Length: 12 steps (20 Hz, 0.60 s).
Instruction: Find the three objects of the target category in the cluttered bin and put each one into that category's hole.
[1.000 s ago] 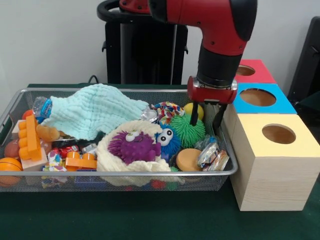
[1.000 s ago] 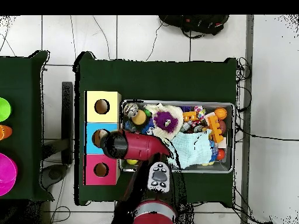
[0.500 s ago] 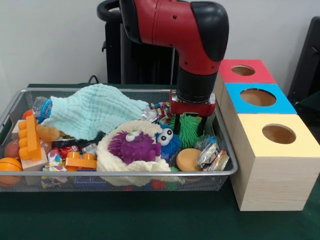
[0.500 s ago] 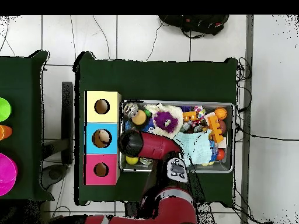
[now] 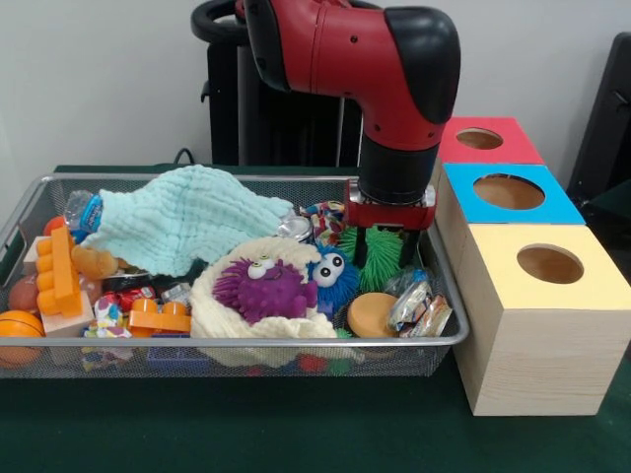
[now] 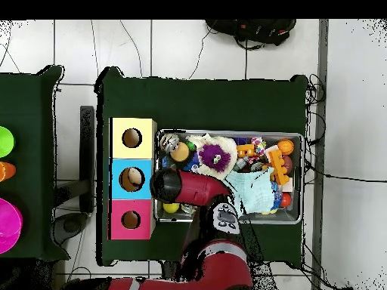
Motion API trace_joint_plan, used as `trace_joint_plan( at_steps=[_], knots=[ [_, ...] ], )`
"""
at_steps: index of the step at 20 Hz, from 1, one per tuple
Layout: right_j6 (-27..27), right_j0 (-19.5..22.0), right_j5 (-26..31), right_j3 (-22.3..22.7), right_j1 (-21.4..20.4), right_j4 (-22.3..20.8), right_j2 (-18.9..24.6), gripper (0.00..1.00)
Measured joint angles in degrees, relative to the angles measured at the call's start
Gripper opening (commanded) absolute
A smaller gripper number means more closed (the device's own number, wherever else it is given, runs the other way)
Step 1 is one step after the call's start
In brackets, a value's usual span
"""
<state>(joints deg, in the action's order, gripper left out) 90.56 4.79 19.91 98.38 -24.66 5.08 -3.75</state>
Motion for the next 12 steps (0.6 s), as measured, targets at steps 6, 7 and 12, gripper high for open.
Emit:
trace_joint_plan(
  at_steps=[6, 7, 12],
  knots=[
    [0.00, 0.01, 0.00, 0.00, 0.00, 0.00, 0.50, 1.00],
    [0.00, 0.01, 0.00, 0.00, 0.00, 0.00, 0.60, 1.00],
    [0.00, 0.02, 0.00, -0.24, 0.07, -0.01, 0.76, 1.00]
  ],
)
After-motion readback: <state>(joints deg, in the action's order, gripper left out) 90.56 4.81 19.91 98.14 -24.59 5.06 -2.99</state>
